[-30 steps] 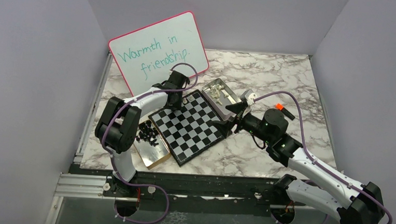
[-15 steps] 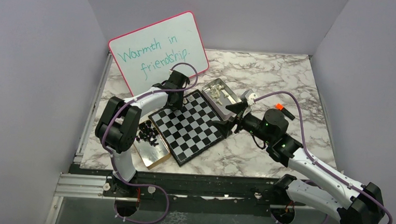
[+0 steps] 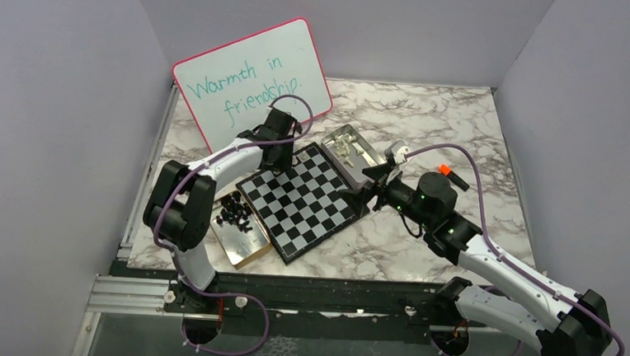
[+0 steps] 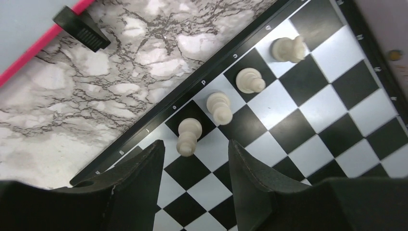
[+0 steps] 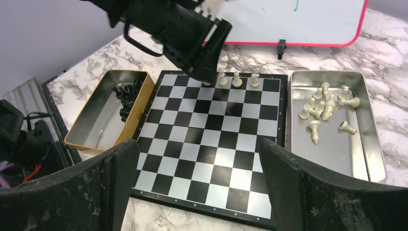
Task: Set up the chess pieces on the board
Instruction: Place the chess piece on the chessboard, then pick up the chess piece from the storage box.
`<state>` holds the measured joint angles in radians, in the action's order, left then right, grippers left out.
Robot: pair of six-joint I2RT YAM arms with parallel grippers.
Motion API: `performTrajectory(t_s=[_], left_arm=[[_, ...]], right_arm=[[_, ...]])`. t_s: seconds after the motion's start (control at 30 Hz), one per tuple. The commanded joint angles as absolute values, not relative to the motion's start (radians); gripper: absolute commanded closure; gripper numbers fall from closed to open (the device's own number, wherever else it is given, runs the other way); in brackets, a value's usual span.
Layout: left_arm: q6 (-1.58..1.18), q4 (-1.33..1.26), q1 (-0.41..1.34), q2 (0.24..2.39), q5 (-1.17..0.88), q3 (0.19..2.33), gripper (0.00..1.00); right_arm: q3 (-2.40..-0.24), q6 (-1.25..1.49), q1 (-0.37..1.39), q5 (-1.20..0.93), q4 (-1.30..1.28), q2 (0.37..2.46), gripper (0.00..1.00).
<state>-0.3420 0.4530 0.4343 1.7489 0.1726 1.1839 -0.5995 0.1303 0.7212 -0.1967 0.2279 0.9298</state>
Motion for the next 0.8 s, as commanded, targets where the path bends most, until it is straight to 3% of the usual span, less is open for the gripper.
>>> performTrajectory(t_s=[0.0, 0.27, 0.3, 0.37, 0.53, 0.6, 0.77], left_arm=[[-0.333, 0.462, 0.442, 1.616, 0.138, 1.228, 0.46], [-0.281, 0.475, 0.442, 1.386, 0.054, 1.233, 0.30], [-0.273, 0.473, 0.442, 1.357, 0.047, 1.224, 0.24], [-0.255, 0.474, 0.442, 1.292, 0.037, 1.203, 0.02], [-0.237, 0.439, 0.442, 1.154, 0.034, 1.058, 0.01], [-0.225, 0.416, 0.442, 1.100, 0.048, 0.991, 0.01], [-0.195, 0.402, 0.440, 0.990, 0.069, 0.920, 0.01]], right_arm=[[-0.653, 0.230, 0.729, -0.067, 0.194, 0.954, 0.00], [-0.808, 0.290, 0.729, 0.207, 0.043, 1.143, 0.00], [-0.838, 0.278, 0.729, 0.246, 0.023, 1.170, 0.00], [-0.898, 0.248, 0.729, 0.316, 0.002, 1.233, 0.00], [-1.031, 0.159, 0.704, 0.320, -0.035, 1.407, 0.01], [-1.063, 0.145, 0.691, 0.322, -0.029, 1.478, 0.10], [-1.116, 0.132, 0.623, 0.282, -0.009, 1.591, 0.46]])
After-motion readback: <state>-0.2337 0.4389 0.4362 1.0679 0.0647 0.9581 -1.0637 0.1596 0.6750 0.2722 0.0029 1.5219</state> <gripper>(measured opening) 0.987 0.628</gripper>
